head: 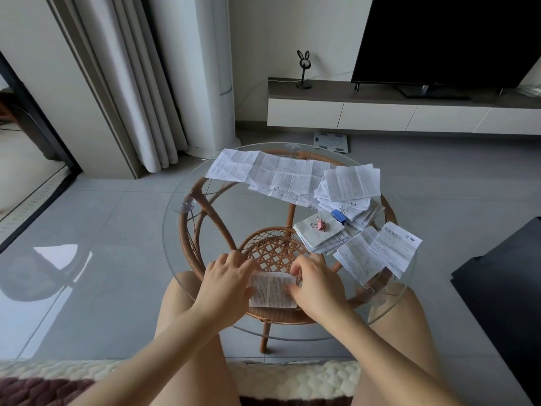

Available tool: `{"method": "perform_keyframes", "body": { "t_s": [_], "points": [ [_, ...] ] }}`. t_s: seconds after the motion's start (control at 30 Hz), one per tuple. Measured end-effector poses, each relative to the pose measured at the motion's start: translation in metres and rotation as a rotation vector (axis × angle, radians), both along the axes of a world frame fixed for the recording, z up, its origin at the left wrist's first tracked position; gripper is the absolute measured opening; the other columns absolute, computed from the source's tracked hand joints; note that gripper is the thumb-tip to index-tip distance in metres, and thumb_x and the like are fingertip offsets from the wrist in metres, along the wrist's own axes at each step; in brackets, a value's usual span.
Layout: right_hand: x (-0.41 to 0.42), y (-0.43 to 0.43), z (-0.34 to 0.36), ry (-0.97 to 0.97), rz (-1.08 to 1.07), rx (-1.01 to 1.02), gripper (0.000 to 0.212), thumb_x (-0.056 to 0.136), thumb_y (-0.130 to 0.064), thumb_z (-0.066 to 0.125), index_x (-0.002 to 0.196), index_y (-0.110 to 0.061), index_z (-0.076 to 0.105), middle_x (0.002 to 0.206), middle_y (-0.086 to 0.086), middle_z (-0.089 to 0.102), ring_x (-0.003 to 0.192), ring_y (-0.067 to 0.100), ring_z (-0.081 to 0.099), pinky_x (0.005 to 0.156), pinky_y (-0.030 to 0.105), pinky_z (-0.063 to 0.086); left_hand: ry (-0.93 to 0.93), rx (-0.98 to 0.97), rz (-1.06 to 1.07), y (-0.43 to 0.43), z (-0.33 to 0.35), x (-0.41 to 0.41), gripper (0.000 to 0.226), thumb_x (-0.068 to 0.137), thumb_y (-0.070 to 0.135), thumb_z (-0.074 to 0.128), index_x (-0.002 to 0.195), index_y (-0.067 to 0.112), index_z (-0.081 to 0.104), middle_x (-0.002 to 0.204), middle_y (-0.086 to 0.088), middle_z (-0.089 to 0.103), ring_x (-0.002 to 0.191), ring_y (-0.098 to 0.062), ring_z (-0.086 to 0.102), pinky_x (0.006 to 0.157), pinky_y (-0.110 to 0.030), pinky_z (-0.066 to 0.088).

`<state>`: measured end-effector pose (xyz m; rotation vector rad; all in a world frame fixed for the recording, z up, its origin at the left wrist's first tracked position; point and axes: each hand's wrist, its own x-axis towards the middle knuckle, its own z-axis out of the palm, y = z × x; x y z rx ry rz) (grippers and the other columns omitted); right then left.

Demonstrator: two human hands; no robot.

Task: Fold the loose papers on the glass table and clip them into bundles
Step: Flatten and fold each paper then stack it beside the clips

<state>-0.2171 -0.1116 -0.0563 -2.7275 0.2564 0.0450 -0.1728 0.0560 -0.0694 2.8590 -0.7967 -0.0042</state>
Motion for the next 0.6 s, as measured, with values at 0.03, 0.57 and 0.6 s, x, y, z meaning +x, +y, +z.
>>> {"method": "perform_keyframes", "body": {
  "t_s": [0.03,0.57,0.6],
  "points": [
    [0.003,0.001,0.001,0.009,0.002,-0.005,0.026,0.088,-0.033,0.064,0.107,-0.019,0.053,0.117,-0.002,0.053,0.098,0.015,0.057,0.065,0.017,0.037,0.045,0.066,-0.021,-0.003,0.004,0.005,0.053,0.090,0.033,0.061,0.138,0.029,0.040,0.134,0.000,0.042,0.123,-0.023,0.042,0.102,-0.036,0.035],
    [0.019,-0.048,0.026,-0.265,-0.082,0.408,0.015,0.089,-0.021,0.062,0.104,-0.021,0.065,0.088,-0.012,0.065,0.074,0.000,0.060,0.061,0.015,0.050,0.639,-0.506,0.121,-0.026,0.044,0.048,0.018,0.086,0.003,0.064,0.077,0.018,0.063,0.068,0.001,0.066,0.063,-0.010,0.064,0.064,-0.020,0.055],
    [0.025,-0.057,0.028,-0.310,-0.133,0.395,0.015,0.092,-0.021,0.058,0.104,-0.020,0.066,0.092,-0.009,0.067,0.074,0.002,0.060,0.058,0.012,0.047,0.726,-0.673,0.220,-0.028,0.045,0.050,0.015,0.085,-0.001,0.064,0.080,0.013,0.066,0.071,-0.005,0.069,0.066,-0.014,0.066,0.070,-0.025,0.058]
  ]
}}
